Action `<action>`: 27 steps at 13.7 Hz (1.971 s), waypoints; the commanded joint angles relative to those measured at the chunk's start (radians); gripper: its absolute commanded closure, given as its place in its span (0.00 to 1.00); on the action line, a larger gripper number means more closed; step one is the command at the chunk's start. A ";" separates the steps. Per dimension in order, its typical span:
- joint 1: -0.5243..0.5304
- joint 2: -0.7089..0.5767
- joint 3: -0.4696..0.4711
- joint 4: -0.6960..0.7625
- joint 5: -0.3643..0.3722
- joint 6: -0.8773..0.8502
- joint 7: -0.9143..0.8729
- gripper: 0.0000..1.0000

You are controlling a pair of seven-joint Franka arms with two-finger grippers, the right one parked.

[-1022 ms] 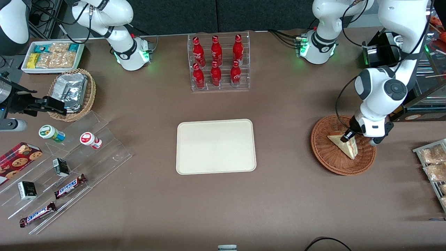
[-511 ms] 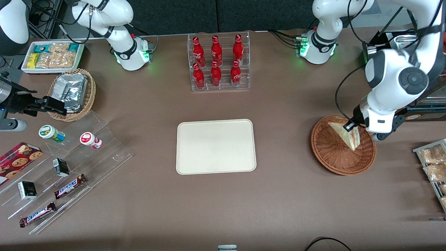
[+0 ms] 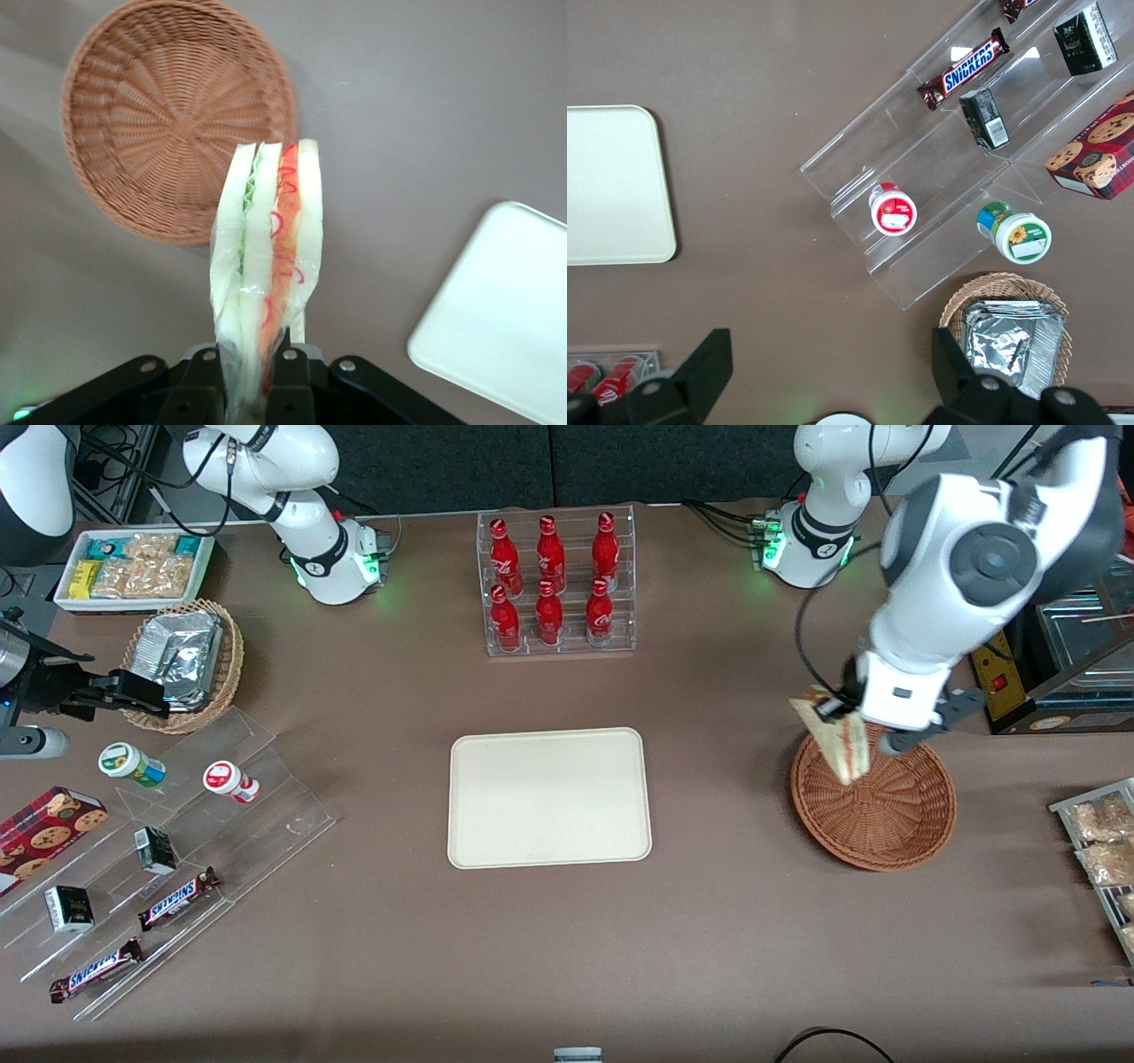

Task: Place sandwich from basket to tray
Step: 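Lift the sandwich out of the basket and carry it over the tray, then lower the sandwich onto the tray and open the left gripper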

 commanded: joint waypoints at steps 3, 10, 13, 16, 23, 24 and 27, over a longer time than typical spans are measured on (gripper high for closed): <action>-0.005 0.113 -0.146 0.128 0.012 -0.025 -0.105 1.00; -0.253 0.413 -0.151 0.324 0.248 -0.021 -0.354 1.00; -0.330 0.562 -0.151 0.427 0.342 0.007 -0.337 1.00; -0.410 0.651 -0.143 0.433 0.435 0.148 -0.354 1.00; -0.487 0.796 -0.129 0.436 0.578 0.292 -0.356 1.00; -0.488 0.803 -0.128 0.436 0.581 0.294 -0.356 1.00; -0.496 0.842 -0.126 0.436 0.609 0.347 -0.357 1.00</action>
